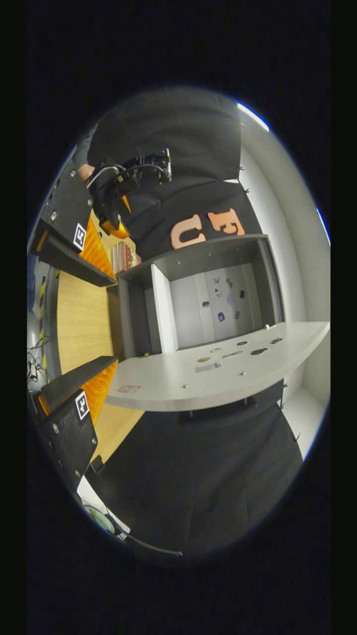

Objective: Open the cabinet door with the right hand, grasp the bottle in the cabinet with the left hand and place it on the coaster, then close the cabinet door with the right hand.

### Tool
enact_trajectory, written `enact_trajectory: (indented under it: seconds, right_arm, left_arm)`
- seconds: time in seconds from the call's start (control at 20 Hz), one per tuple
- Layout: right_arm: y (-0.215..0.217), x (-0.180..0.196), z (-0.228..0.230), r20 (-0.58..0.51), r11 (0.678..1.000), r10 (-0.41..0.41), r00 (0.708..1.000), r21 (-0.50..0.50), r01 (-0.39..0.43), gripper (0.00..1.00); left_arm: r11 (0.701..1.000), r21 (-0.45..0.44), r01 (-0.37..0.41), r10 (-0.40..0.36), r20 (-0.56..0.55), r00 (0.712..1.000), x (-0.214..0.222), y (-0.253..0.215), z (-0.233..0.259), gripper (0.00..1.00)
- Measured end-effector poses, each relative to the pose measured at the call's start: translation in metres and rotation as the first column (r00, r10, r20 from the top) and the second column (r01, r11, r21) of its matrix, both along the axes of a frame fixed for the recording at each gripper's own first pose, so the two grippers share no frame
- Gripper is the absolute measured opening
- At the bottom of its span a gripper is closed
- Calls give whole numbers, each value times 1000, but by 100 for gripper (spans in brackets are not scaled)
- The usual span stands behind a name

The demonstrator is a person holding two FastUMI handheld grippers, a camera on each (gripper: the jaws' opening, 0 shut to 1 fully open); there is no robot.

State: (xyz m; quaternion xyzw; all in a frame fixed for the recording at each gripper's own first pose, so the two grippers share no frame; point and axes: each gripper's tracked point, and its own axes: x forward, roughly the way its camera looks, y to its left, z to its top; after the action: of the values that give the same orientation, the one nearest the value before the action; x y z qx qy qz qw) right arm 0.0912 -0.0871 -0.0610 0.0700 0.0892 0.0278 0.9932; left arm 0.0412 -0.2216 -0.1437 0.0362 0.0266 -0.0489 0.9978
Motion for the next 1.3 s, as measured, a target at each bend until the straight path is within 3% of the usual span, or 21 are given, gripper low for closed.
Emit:
enact_trajectory:
  seconds: [0.15, 0.2, 0.25, 0.4, 0.45, 0.55, 0.6, 0.65, 0.7, 0.75, 0.8, 0.85, 1.25, 1.3]
  right_arm:
    - [-24, 1, 22, 63, 999, -34, 997, -18, 36, 87]
    - [-33, 0, 29, 80, 999, -46, 996, -18, 47, 92]
    - [-42, 1, 37, 97, 998, -55, 994, -18, 57, 87]
    - [-70, 1, 54, 132, 995, -87, 987, -41, 93, 87]
    - [-79, 2, 58, 138, 993, -97, 986, -49, 105, 92]
    - [-96, 5, 66, 152, 991, -116, 982, -54, 125, 87]
    - [-101, 7, 68, 157, 990, -120, 980, -52, 129, 92]
    - [-107, 11, 69, 159, 989, -126, 979, -50, 136, 87]
    - [-114, 15, 70, 164, 989, -129, 978, -50, 139, 92]
    - [-120, 19, 70, 166, 988, -133, 977, -51, 143, 87]
    - [-127, 24, 69, 166, 988, -135, 977, -51, 145, 92]
    - [-131, 30, 68, 163, 989, -133, 978, -47, 142, 87]
    - [-146, 55, 65, 174, 994, -107, 979, -13, 110, 87]
    - [-145, 56, 65, 177, 994, -101, 979, -14, 106, 81]
  left_arm:
    - [1000, -22, 21, -21, 9, 1000, -4, -8, 24, 91]
    - [999, -22, 23, -22, 12, 1000, -6, -9, 30, 92]
    - [999, -24, 29, -28, 19, 999, -7, -11, 35, 90]
    - [1000, -6, 30, -30, 24, 999, -11, -14, 43, 91]
    - [1000, -9, 27, -27, 29, 999, -13, -13, 44, 91]
    - [999, -19, 29, -29, 27, 999, -16, -14, 48, 91]
    - [999, -23, 27, -27, 25, 999, -17, -13, 51, 91]
    - [999, -25, 26, -26, 25, 999, -17, -13, 53, 91]
    - [999, -24, 21, -20, 25, 999, -18, -12, 55, 91]
    - [1000, -21, 14, -13, 24, 1000, -17, -9, 55, 91]
    - [1000, -18, 7, -7, 21, 1000, -17, -7, 56, 91]
    - [1000, -15, -1, 1, 20, 1000, -19, -3, 56, 91]
    - [995, 41, -88, 88, 6, 996, -29, 34, 53, 91]
    - [994, 47, -95, 95, 2, 996, -29, 36, 52, 91]
